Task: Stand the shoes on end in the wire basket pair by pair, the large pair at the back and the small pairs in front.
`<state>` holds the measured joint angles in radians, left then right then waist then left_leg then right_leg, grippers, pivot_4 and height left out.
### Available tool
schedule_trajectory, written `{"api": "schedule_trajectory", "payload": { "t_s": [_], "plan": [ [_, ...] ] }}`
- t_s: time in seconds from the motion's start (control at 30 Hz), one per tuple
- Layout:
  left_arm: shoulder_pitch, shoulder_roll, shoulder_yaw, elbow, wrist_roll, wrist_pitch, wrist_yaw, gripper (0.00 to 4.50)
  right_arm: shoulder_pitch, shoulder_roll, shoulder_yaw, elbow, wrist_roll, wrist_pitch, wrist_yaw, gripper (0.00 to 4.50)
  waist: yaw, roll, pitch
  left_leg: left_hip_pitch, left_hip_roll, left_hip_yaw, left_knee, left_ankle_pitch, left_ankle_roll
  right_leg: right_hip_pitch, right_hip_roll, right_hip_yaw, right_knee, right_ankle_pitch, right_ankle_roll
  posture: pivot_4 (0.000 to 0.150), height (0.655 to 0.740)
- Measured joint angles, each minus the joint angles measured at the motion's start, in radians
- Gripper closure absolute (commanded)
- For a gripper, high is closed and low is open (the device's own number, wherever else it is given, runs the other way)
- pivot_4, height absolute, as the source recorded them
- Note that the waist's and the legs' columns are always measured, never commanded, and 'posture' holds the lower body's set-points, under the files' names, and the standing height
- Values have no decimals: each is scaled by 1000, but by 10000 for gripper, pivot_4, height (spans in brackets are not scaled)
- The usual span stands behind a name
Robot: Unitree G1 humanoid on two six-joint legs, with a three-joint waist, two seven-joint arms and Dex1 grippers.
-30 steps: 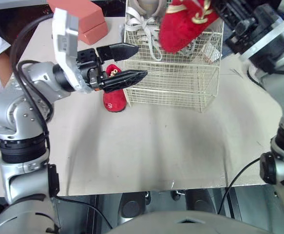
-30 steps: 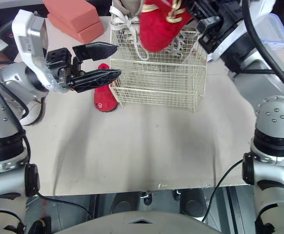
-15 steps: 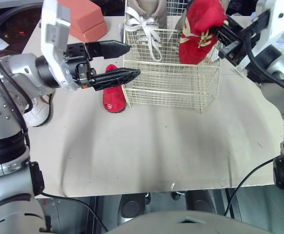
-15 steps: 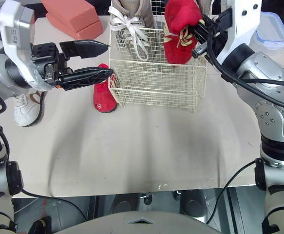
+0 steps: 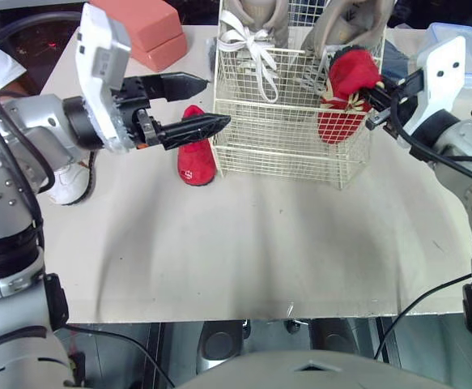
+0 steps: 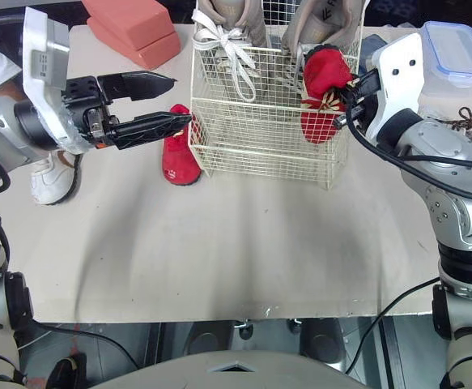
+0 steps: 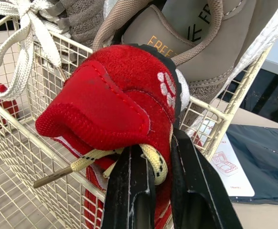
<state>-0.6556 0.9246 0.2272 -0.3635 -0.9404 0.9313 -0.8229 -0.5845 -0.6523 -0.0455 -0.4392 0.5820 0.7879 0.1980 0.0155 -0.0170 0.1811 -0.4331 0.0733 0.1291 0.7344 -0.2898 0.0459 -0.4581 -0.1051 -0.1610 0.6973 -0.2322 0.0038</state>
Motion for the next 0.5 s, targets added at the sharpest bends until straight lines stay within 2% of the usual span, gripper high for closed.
{"api": "schedule_trajectory", "payload": {
  "t_s": [0.07,0.13,0.23,0.4,0.43,0.5],
  "plan": [
    [-1,0,0,-13,-8,4,0,1915,0,10,0,7,-9,10,11,45000,-1,0,0,0,0,0,0,0,0,0,0,0,0,0,0,1500,6860],
    [-1,0,0,-18,-10,7,0,0,5,16,0,16,-21,17,16,37725,-1,0,0,0,0,0,0,0,0,0,0,0,0,0,0,1500,6860],
    [-1,0,0,-18,-14,14,-1,0,11,17,1,21,-38,17,32,26526,-1,0,0,0,0,0,0,0,0,0,0,0,0,0,0,1500,6860],
    [0,0,0,-18,-19,15,-2,0,10,16,-5,20,-46,17,66,3550,-1,0,0,1,0,0,2,0,0,1,0,0,1,0,1,1500,6860],
    [2,0,0,-18,-18,15,-2,0,10,13,-9,21,-46,19,70,1718,-1,0,0,1,0,0,2,0,0,1,0,0,1,0,1,1500,6860],
    [20,0,0,-14,-10,13,-5,0,12,-16,-29,31,-40,40,103,1718,-1,0,0,1,0,0,2,0,0,1,0,0,1,0,0,1500,6860]
  ]
}}
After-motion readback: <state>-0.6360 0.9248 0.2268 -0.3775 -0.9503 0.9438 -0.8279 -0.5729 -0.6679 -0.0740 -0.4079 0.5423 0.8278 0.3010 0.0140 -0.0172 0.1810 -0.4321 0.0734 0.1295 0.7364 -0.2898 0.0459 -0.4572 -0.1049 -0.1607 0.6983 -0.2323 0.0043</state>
